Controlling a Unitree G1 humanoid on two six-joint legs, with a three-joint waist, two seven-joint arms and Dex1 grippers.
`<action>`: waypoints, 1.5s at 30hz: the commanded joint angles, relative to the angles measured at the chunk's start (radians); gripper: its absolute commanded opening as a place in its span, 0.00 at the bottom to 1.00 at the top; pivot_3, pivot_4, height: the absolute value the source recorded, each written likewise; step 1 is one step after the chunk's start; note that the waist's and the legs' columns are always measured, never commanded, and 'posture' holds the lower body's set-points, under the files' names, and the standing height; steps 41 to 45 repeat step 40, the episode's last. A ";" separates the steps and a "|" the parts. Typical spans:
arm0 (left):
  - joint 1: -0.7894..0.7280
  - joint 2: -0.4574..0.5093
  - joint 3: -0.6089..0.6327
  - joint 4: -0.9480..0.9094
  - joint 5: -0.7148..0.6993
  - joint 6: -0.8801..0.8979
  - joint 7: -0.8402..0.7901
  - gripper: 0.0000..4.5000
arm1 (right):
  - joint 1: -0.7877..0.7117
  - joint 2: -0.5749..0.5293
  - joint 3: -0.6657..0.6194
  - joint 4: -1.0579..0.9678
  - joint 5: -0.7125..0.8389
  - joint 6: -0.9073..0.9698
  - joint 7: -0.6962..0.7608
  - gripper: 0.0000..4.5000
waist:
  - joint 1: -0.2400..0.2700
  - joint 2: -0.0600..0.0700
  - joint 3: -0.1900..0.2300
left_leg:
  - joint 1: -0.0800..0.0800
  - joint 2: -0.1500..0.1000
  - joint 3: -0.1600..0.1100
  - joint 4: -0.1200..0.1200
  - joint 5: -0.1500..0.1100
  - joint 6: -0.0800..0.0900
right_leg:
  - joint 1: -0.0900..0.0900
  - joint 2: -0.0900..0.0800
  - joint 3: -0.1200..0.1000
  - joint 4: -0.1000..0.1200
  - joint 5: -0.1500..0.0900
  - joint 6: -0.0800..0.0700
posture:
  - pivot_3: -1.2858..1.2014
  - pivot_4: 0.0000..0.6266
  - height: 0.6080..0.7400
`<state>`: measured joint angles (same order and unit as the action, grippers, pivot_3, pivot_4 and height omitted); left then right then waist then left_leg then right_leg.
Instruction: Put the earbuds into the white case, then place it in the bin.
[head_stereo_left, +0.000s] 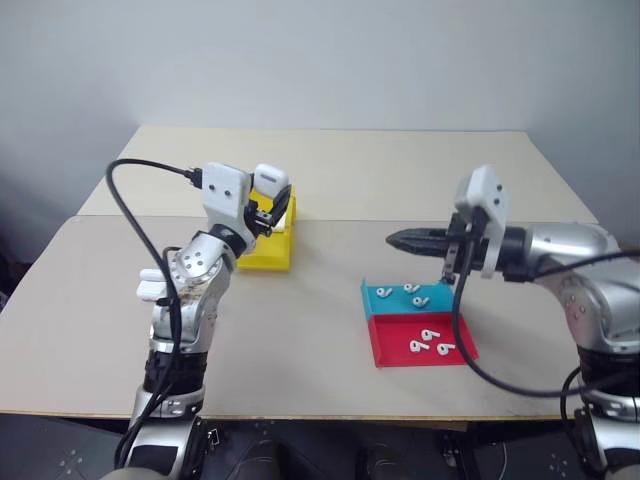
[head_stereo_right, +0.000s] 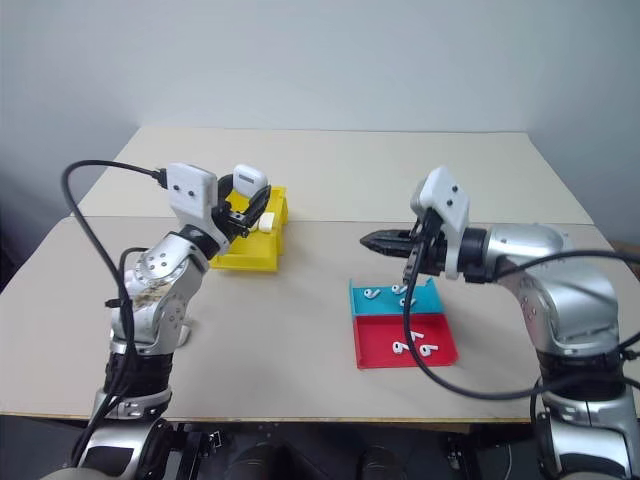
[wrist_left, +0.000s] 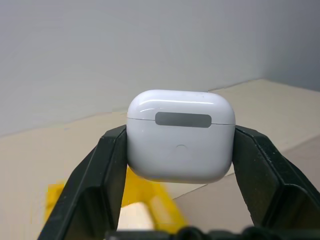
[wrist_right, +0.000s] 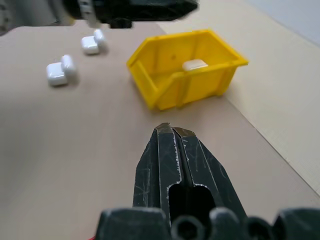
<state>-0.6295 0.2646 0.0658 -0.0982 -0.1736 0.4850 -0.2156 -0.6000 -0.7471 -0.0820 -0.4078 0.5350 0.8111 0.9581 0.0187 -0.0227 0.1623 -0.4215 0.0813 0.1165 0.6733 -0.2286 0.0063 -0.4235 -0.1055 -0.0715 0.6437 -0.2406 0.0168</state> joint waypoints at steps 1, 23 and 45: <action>-0.062 0.002 -0.024 0.062 0.070 0.044 0.065 0.63 | -0.006 -0.004 -0.049 -0.074 0.047 0.005 -0.040 0.00 | -0.003 0.000 0.000 | 0.000 0.000 0.000 0.000 0.000 0.000 | 0.000 0.000 0.000 0.000 0.000 0.000 | 0.52 0.24 1.00; 0.005 0.179 0.107 -0.146 -0.154 0.235 -0.206 0.99 | 0.039 -0.048 -0.023 -0.040 0.042 -0.081 -0.083 0.00 | -0.010 0.000 0.000 | 0.000 0.000 0.000 -0.001 0.002 -0.004 | 0.000 0.000 0.000 -0.001 0.000 0.000 | 0.52 0.24 1.00; 0.525 0.639 0.546 -0.483 -0.598 0.304 -0.688 0.99 | 0.199 -0.047 -0.087 -0.045 0.050 -0.198 -0.069 0.00 | -0.008 0.000 0.000 | 0.003 0.000 0.001 -0.004 0.001 -0.001 | 0.001 0.000 0.001 -0.001 0.000 0.000 | 0.52 0.24 1.00</action>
